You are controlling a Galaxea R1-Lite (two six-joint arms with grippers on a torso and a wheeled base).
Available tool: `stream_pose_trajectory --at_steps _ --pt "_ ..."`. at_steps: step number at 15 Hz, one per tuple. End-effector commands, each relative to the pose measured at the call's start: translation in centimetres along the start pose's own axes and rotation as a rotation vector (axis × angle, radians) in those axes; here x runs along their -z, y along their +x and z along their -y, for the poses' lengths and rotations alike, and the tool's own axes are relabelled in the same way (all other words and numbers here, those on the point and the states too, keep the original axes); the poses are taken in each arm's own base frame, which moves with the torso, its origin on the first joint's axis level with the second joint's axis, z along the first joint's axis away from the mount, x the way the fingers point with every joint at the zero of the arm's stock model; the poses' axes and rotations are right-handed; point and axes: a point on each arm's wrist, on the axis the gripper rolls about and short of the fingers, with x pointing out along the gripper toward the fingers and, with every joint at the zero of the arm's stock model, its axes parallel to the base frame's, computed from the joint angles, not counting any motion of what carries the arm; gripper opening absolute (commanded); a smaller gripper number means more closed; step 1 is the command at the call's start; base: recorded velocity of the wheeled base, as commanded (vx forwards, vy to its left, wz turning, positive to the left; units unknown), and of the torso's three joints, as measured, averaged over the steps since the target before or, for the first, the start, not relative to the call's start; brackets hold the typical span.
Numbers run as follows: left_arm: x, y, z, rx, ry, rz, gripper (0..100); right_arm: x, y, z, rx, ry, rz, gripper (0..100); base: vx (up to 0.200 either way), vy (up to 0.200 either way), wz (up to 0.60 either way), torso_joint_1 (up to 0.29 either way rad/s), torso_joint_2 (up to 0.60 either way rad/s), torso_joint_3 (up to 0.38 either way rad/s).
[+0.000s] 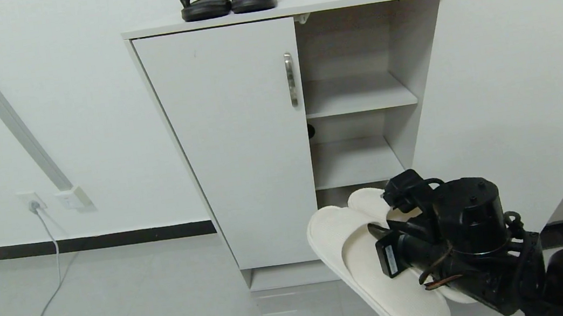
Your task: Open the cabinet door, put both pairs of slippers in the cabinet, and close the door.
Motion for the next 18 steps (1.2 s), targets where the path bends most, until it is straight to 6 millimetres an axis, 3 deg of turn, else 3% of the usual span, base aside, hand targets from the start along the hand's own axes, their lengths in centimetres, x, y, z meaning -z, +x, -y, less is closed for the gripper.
stream_pose_trajectory --at_steps 1,6,11,15,18 --pt "0.1 0.0 0.1 0.021 -0.005 0.000 0 0.6 2.3 -1.0 0.087 0.000 0.012 0 0.000 0.000 0.00 0.000 0.00 0.000" --pt "0.0 0.0 0.1 0.035 -0.018 0.001 0 0.0 8.2 -2.6 0.392 0.092 0.108 0 0.000 0.000 0.00 0.000 0.00 0.000" --pt "0.0 0.0 0.1 0.035 -0.026 0.000 0 -0.6 8.8 -3.1 0.418 0.122 0.140 0 0.000 0.000 0.00 0.000 0.00 0.000" --pt "0.0 0.0 0.1 0.037 -0.026 0.001 0 0.0 9.1 -3.1 0.423 0.115 0.128 0 0.000 -0.200 0.00 0.002 0.00 0.005" --pt "0.0 0.0 0.1 0.035 -0.026 0.001 0 0.5 9.6 -2.7 0.435 0.116 0.117 0 0.000 0.000 0.00 0.000 0.00 0.000"
